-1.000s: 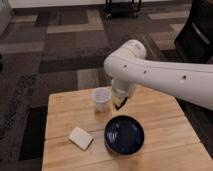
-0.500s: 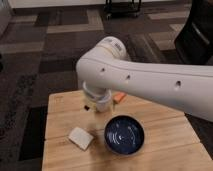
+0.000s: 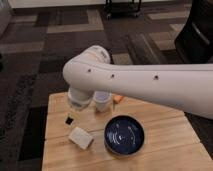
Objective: Place the eraser on the white sponge
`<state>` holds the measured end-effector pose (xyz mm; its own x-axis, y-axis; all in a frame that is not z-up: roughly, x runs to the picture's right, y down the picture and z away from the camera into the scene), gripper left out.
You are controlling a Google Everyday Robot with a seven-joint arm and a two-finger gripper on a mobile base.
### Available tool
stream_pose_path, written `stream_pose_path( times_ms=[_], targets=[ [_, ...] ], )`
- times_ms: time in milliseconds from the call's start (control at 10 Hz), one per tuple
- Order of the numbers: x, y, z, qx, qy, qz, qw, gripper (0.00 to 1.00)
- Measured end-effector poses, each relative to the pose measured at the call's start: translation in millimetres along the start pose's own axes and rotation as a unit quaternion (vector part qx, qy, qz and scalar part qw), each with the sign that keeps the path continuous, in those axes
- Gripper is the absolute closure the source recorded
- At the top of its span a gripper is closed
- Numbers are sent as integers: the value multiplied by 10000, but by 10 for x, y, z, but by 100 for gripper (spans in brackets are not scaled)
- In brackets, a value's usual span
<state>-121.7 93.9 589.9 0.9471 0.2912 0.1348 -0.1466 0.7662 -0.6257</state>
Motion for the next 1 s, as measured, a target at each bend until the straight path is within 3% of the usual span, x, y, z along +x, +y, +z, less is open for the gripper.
stream_pose_path(
  times_ms=[100, 200, 300, 400, 600, 1000],
  targets=[
    [-44, 81, 97, -189, 20, -357, 9992, 100],
    [-70, 113, 119, -232, 15, -524, 9984, 100],
    [-53, 165, 149, -282, 101, -819, 9962, 100],
    [2, 175, 190, -256, 210, -904, 9954, 100],
    [136, 175, 250, -173, 303, -755, 9965, 100],
    [342, 292, 399, -186, 112, -481, 9986, 100]
  ],
)
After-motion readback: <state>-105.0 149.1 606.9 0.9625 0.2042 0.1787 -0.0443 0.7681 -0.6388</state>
